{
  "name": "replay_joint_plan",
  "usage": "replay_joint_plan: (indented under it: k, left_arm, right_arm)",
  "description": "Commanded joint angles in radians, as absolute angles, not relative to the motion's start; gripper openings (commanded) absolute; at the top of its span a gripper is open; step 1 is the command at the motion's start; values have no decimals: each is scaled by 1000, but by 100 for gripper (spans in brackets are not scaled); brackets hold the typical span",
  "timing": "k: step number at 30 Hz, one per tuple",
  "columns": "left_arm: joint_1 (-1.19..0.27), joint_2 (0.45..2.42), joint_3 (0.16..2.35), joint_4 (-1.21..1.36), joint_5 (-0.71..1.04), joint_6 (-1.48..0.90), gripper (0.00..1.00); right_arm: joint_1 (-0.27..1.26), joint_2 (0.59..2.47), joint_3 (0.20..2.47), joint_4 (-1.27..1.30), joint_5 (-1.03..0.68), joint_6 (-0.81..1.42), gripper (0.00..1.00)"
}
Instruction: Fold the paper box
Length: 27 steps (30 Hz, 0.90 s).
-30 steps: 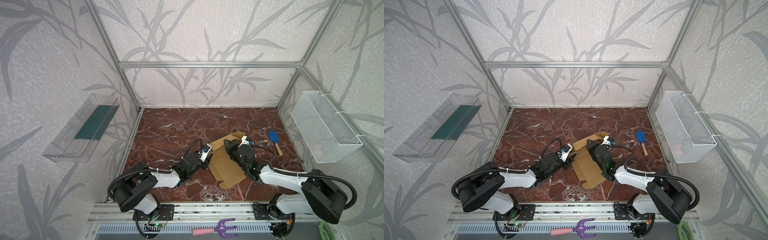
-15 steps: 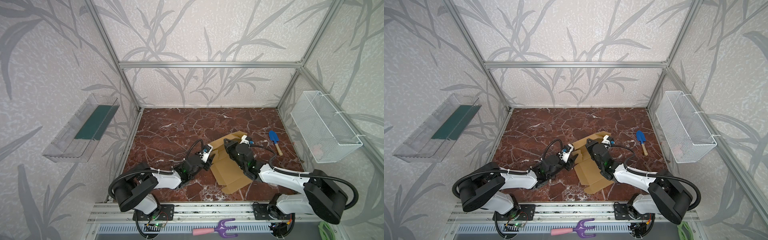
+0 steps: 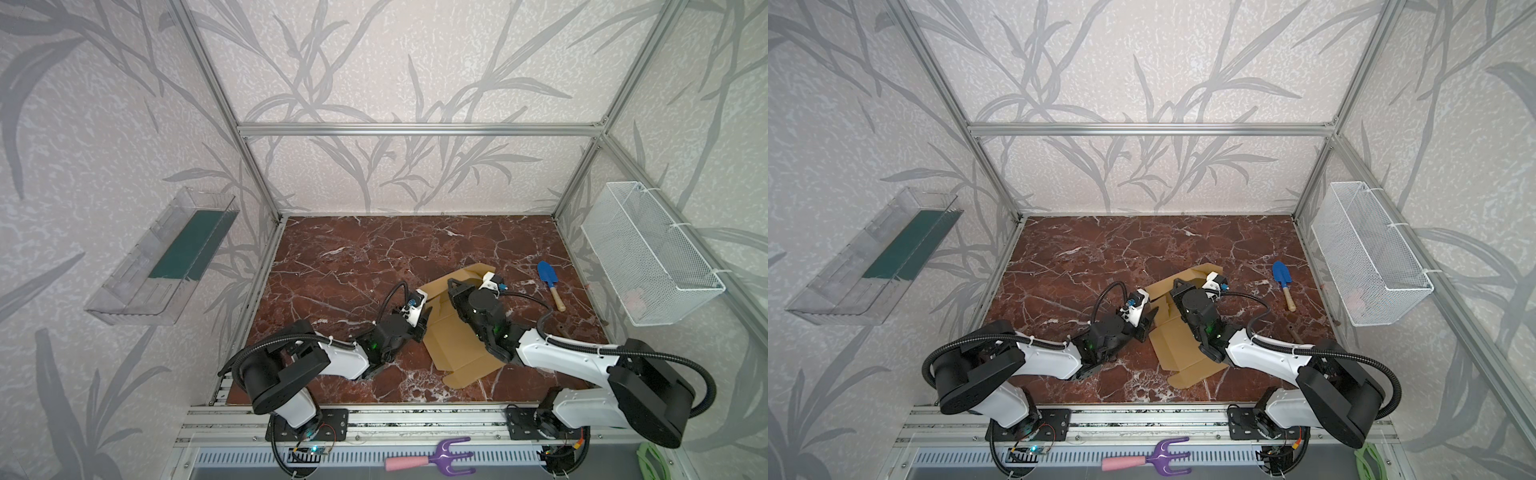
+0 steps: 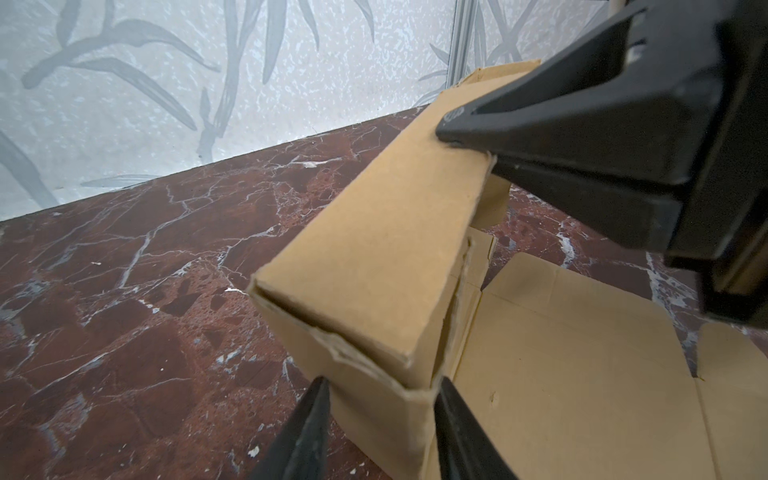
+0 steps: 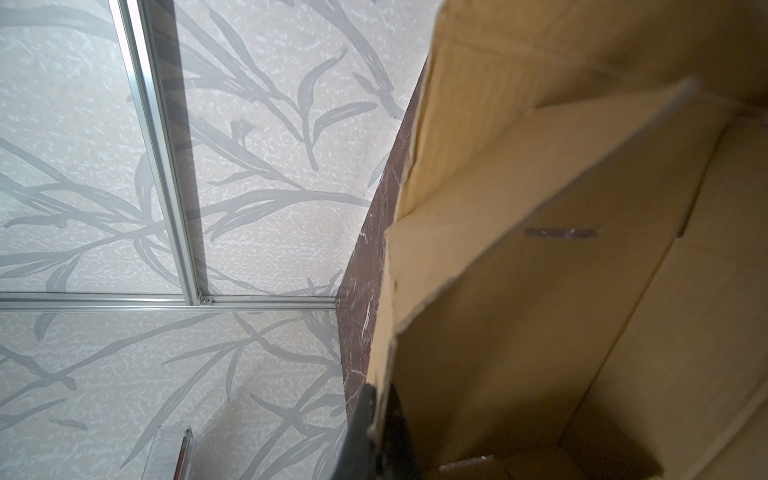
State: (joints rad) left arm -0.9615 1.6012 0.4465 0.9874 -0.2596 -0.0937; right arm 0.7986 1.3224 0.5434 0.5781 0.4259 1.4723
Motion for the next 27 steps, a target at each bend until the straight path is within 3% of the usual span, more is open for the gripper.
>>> replay_joint_plan:
  k: [1, 27]
  left_arm:
    - [-987, 1638, 482, 1081, -334, -77, 42]
    - [-1164, 1818, 560, 1357, -845, 176, 39]
  right_arm:
    - [819, 1308, 553, 563, 443, 1474, 0]
    - [859, 1259, 545, 512, 514, 1488, 0]
